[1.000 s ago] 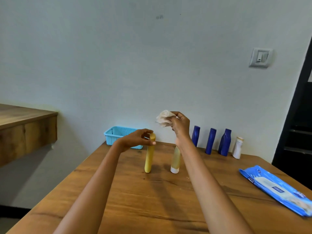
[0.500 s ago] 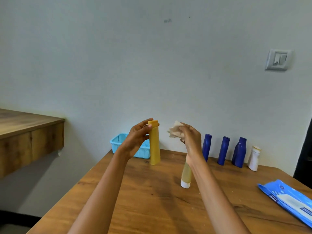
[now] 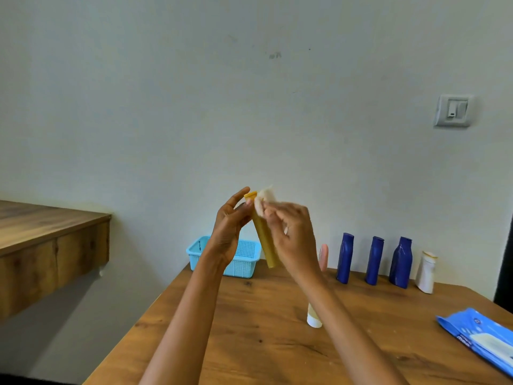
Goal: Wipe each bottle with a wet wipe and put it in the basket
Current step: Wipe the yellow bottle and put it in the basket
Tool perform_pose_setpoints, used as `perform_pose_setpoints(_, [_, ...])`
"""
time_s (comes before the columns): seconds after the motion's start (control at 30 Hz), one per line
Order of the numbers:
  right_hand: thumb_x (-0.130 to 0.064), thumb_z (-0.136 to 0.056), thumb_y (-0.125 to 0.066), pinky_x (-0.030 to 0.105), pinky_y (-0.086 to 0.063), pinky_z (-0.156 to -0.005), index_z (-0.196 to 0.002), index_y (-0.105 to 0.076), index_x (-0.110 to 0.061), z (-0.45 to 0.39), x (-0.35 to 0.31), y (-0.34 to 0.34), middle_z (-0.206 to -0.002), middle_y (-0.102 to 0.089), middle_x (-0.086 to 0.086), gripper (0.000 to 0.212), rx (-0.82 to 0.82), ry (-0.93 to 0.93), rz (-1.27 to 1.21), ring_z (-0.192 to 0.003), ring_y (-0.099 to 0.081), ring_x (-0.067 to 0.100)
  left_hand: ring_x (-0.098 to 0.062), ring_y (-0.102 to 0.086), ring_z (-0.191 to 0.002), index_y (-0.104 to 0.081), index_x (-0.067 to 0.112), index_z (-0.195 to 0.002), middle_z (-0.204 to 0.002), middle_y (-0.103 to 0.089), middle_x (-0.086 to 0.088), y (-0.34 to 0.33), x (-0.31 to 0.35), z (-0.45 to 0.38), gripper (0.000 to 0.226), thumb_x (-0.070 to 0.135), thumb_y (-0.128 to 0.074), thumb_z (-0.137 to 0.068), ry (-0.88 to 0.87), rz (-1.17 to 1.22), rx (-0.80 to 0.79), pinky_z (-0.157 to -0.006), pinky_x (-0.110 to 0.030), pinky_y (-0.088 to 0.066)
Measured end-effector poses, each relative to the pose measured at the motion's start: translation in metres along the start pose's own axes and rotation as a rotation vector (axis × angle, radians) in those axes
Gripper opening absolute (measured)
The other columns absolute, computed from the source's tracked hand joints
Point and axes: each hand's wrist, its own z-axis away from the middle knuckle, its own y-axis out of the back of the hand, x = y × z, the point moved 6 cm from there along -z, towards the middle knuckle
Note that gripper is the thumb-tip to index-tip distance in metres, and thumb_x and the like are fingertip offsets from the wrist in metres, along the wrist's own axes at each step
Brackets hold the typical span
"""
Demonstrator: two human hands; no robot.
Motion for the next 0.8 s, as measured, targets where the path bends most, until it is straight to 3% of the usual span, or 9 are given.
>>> perform_pose_setpoints(0.1, [-0.043, -0.087, -0.054, 0.022, -0.049, -0.073, -0.108, -0.07, -0.017, 0.013, 0.0, -0.001, -0.1, -0.07, -0.003, 0.037, -0.016, 0.099, 0.088, -0.095, -0.055, 0.008, -0.019, -0.067, -0.095, -0.046, 0.007, -0.134, -0.104, -0.071, -0.006, -0.004, 0.004, 0.003, 0.057, 0.022, -0.058, -0.081, 0.009, 0.041, -0.02, -0.082, -0.027, -0.054])
perform_pose_setpoints(0.23, [-0.025, -0.087, -0.064, 0.031, -0.057, -0.076, -0.106, -0.07, -0.015, -0.007, 0.013, 0.01, -0.098, -0.07, -0.003, 0.022, 0.054, -0.111, -0.03, -0.09, -0.064, 0.012, -0.018, -0.067, -0.094, -0.046, 0.006, -0.134, -0.107, -0.068, -0.008, -0.015, 0.007, 0.011, 0.058, 0.024, -0.057, -0.08, 0.038, 0.008, -0.088, -0.078, -0.025, -0.054])
perform_pose_setpoints(0.33, [-0.024, -0.088, -0.063, 0.007, -0.049, -0.08, -0.116, -0.065, -0.016, -0.021, -0.008, 0.018, -0.105, -0.063, -0.014, 0.029, 0.105, -0.097, -0.121, -0.094, -0.061, -0.001, -0.018, -0.064, -0.097, -0.054, 0.011, -0.127, -0.106, -0.068, -0.006, -0.023, 0.012, 0.012, 0.041, 0.022, -0.059, -0.088, 0.008, -0.031, -0.157, -0.084, -0.027, -0.053])
perform_pose_setpoints(0.4, [-0.021, -0.087, -0.064, 0.002, -0.045, -0.079, -0.12, -0.062, -0.014, -0.014, -0.021, 0.019, -0.105, -0.059, -0.015, 0.034, 0.093, 0.003, -0.095, -0.093, -0.057, -0.006, -0.018, -0.064, -0.098, -0.056, 0.012, -0.125, -0.106, -0.068, -0.006, -0.023, 0.015, 0.01, 0.038, 0.021, -0.058, -0.088, -0.004, -0.028, -0.163, -0.085, -0.026, -0.052])
perform_pose_setpoints(0.47, [-0.02, -0.086, -0.064, 0.004, -0.047, -0.076, -0.119, -0.063, -0.013, -0.005, -0.018, 0.018, -0.099, -0.06, -0.012, 0.034, 0.064, 0.052, -0.037, -0.09, -0.058, -0.001, -0.018, -0.064, -0.099, -0.056, 0.011, -0.125, -0.108, -0.068, -0.005, -0.023, 0.017, 0.008, 0.042, 0.021, -0.058, -0.085, -0.002, -0.062, -0.154, -0.085, -0.026, -0.052])
perform_pose_setpoints(0.6, [-0.025, -0.087, -0.064, 0.019, -0.052, -0.069, -0.112, -0.068, -0.016, -0.014, 0.0, 0.021, -0.092, -0.065, -0.004, 0.027, 0.097, -0.065, -0.013, -0.086, -0.062, 0.011, -0.021, -0.063, -0.103, -0.056, 0.01, -0.125, -0.112, -0.068, -0.007, -0.027, 0.01, 0.011, 0.045, 0.022, -0.061, -0.083, 0.02, -0.105, -0.15, -0.091, -0.03, -0.051])
perform_pose_setpoints(0.7, [-0.029, -0.087, -0.064, 0.012, -0.043, -0.07, -0.109, -0.069, -0.016, -0.017, -0.011, 0.018, -0.094, -0.066, -0.002, 0.026, 0.13, -0.019, 0.005, -0.088, -0.057, 0.008, -0.02, -0.064, -0.102, -0.057, 0.01, -0.123, -0.108, -0.069, -0.006, -0.028, 0.005, 0.01, 0.041, 0.019, -0.063, -0.084, 0.023, -0.084, -0.151, -0.093, -0.03, -0.051])
perform_pose_setpoints(0.8, [-0.039, -0.082, -0.065, 0.028, -0.05, -0.072, -0.103, -0.071, -0.018, -0.005, -0.009, 0.016, -0.093, -0.066, -0.002, 0.03, 0.149, 0.026, 0.052, -0.092, -0.05, 0.008, -0.017, -0.065, -0.097, -0.053, 0.01, -0.127, -0.102, -0.071, -0.001, -0.024, 0.005, 0.01, 0.048, 0.02, -0.061, -0.082, 0.021, -0.051, -0.131, -0.087, -0.026, -0.053])
